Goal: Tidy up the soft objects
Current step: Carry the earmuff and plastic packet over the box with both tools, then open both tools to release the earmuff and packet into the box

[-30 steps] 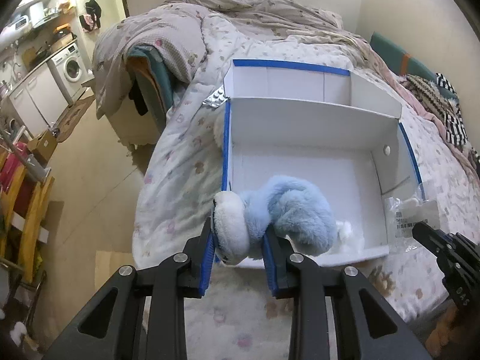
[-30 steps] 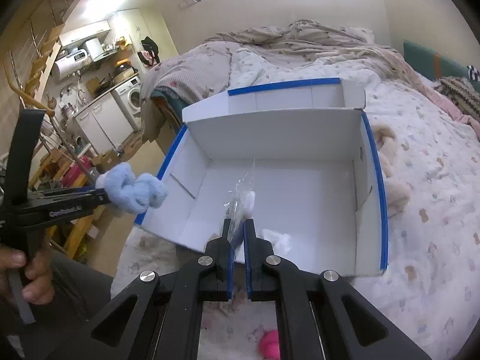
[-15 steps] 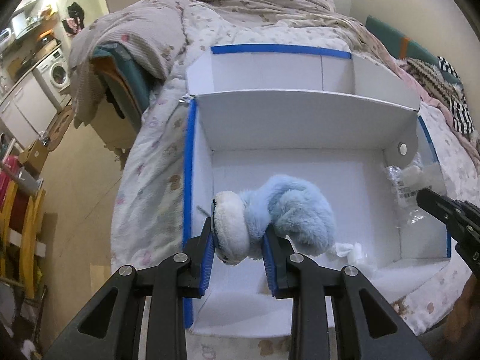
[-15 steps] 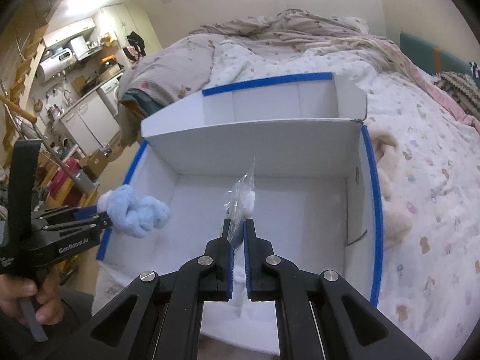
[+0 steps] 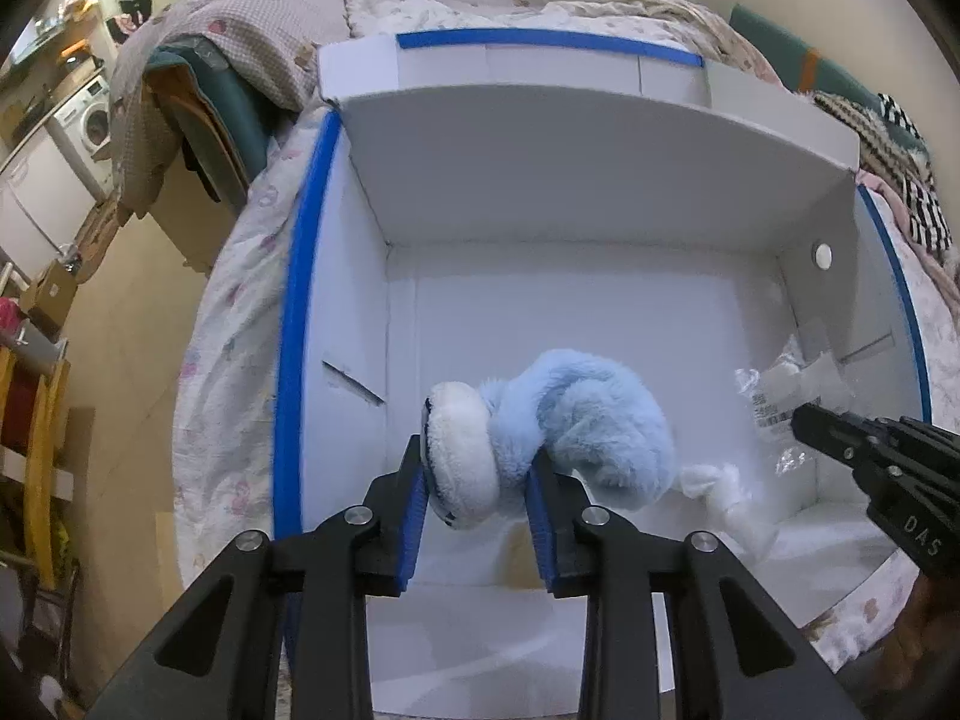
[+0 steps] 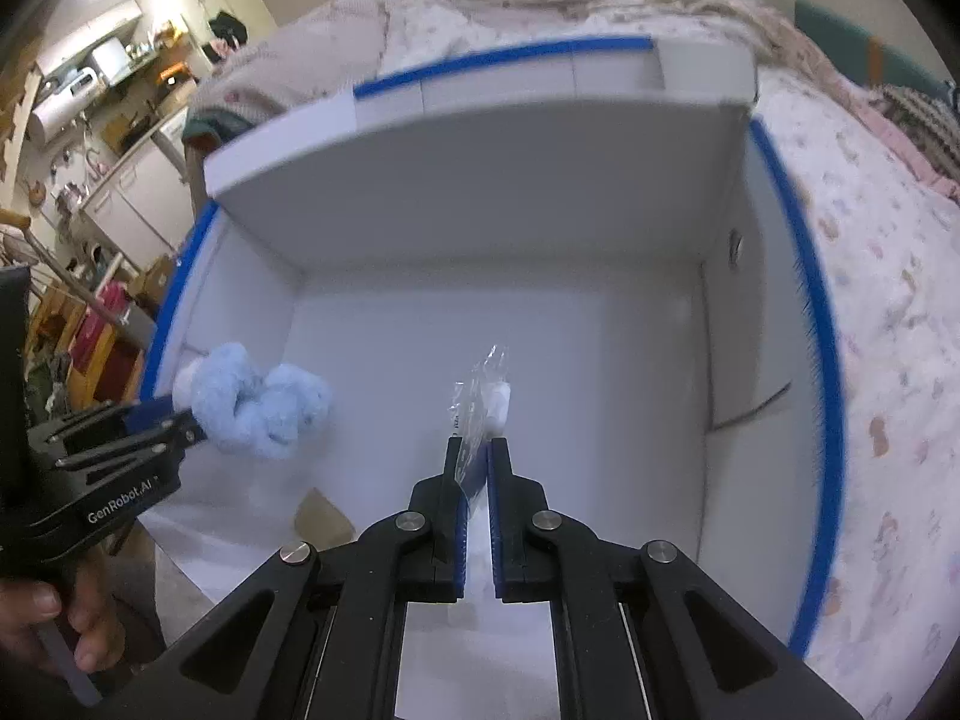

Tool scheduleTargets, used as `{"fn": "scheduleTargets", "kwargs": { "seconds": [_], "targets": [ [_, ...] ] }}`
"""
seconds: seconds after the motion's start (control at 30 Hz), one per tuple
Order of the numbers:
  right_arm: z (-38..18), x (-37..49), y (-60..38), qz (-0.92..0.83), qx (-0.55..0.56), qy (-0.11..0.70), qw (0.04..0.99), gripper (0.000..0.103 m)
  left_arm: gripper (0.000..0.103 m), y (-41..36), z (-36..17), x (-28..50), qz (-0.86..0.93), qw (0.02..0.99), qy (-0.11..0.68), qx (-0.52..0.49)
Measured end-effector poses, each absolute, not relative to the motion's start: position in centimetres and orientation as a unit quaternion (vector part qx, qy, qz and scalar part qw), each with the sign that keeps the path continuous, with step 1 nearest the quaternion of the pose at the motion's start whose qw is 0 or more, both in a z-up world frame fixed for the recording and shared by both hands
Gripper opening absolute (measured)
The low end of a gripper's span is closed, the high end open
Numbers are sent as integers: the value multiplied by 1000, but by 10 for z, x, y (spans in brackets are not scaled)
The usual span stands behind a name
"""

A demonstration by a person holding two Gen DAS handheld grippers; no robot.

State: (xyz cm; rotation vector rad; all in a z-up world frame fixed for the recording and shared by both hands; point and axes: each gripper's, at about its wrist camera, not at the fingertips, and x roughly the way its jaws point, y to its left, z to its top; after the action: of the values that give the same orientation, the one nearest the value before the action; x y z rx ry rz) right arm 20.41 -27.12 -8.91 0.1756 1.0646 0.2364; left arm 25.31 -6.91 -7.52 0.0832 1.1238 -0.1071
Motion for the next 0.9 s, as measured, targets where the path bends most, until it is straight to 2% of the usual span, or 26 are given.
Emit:
{"fn": "scheduleTargets", "kwargs": {
  "seconds": [0.17, 0.27, 0.43, 0.53, 0.63, 0.7, 0.73, 0.83, 0.9],
  "targets": [
    [-100, 206, -266, 111, 78, 523, 841, 8, 30, -68, -77, 257, -40, 844, 533, 34],
    [-101, 209, -264, 107, 74, 527, 840, 8, 39, -67, -72, 256, -43, 850, 523, 33],
    [-104, 210, -264, 98, 69, 531, 839, 8, 42, -72, -69, 253, -44, 852, 520, 47],
    [-106, 211, -265, 92, 66, 534, 838, 8, 55, -71, -67, 252, -41, 853, 518, 44],
    [-105, 212, -264, 93, 72, 532, 839, 31, 60, -69, -64, 250, -45, 858, 510, 44],
    [-101, 210, -262, 93, 65, 520, 846, 79, 61, -70, -62, 249, -54, 859, 507, 41],
    [-97, 209, -260, 92, 61, 509, 853, 84, 61, -70, -61, 248, -55, 860, 506, 41],
    [-88, 207, -256, 104, 64, 483, 867, 86, 67, -68, -58, 245, -52, 864, 500, 38],
    [-86, 207, -255, 112, 69, 476, 869, 94, 69, -66, -54, 243, -49, 869, 491, 36]
  ]
}}
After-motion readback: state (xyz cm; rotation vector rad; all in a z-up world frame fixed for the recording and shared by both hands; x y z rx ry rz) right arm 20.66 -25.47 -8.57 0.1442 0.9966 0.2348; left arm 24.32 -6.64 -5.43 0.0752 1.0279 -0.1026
